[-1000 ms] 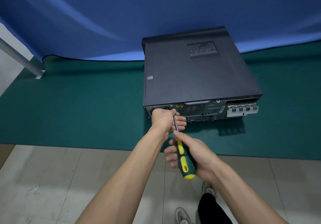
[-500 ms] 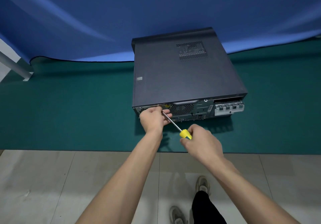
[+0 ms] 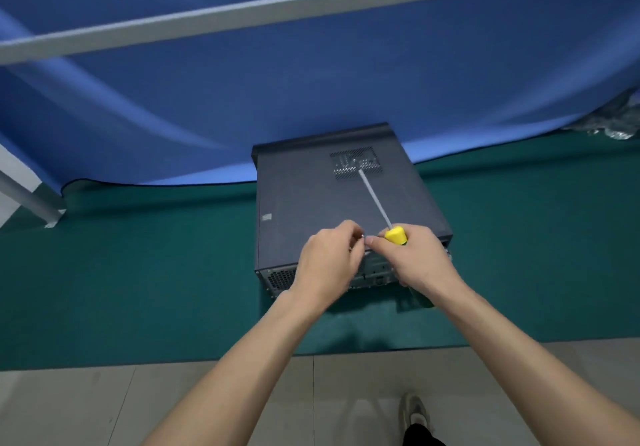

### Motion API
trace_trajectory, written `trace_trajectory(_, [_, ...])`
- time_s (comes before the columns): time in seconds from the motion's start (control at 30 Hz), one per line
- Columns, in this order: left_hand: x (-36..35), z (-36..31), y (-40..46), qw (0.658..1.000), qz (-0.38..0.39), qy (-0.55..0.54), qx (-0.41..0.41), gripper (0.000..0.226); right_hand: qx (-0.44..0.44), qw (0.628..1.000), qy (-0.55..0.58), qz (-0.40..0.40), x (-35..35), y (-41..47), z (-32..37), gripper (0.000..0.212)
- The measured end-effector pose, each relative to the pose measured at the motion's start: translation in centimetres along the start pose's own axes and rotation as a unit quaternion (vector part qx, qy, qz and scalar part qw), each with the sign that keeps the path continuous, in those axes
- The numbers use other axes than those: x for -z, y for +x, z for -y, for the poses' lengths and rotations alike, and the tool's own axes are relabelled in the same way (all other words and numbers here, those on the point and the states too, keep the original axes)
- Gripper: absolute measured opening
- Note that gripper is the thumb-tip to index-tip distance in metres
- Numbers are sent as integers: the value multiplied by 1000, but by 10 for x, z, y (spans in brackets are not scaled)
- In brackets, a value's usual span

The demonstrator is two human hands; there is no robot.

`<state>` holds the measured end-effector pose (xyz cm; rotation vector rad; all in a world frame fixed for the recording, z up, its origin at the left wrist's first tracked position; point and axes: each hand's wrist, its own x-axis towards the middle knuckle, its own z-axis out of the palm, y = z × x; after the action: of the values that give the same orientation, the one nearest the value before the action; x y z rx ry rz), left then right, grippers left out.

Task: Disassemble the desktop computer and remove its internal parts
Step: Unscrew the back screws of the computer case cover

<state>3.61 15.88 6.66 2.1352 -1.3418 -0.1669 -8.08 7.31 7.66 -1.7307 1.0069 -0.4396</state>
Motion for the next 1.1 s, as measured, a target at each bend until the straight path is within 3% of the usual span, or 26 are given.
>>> trace_trajectory(0.13, [0, -17, 32, 997, 3, 46, -69, 19, 15, 999, 49, 5, 23, 28, 7, 21])
trace_trajectory(0.37, [-37, -39, 105, 994, 31, 66, -87, 21, -22, 998, 56, 0, 68, 101, -10, 23])
trace_trajectory(0.63, [-103, -43, 182, 998, 61, 19, 14, 15, -70, 995, 66, -26, 104, 195, -52, 23])
trace_trajectory(0.83, [-138, -17, 210, 982, 28, 108, 156, 7, -129, 991, 26, -31, 116, 241, -107, 21])
trace_trajectory(1.1, [-153, -12, 213, 978, -16, 152, 141, 18, -222, 972, -77, -22, 93, 291, -160, 33])
